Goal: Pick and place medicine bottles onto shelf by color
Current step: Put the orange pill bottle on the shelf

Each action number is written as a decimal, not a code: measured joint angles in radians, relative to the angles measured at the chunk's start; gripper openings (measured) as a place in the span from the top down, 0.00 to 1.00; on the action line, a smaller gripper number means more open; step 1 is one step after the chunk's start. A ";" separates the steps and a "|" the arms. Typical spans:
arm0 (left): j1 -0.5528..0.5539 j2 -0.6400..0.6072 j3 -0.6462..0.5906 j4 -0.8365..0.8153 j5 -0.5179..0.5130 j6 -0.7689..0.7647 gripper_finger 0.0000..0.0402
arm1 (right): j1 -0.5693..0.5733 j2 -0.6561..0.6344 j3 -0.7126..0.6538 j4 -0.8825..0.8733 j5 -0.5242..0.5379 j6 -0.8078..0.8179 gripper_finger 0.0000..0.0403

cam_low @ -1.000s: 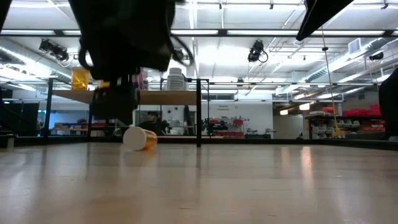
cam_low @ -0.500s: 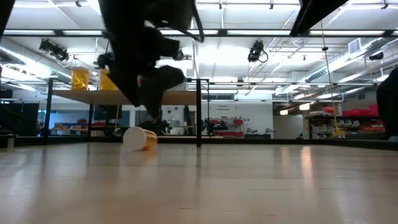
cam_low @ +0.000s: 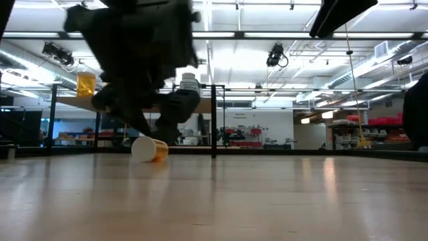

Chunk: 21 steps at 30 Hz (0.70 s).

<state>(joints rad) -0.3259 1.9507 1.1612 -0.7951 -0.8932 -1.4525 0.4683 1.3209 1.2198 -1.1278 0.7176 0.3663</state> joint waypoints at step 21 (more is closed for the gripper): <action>-0.048 -0.002 -0.151 0.084 -0.090 -0.101 0.20 | 0.000 0.000 0.000 0.179 0.127 0.114 0.38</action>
<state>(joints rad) -0.3740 1.9488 1.0103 -0.7114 -0.9832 -1.5538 0.4683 1.3209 1.2198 -0.9484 0.8445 0.4802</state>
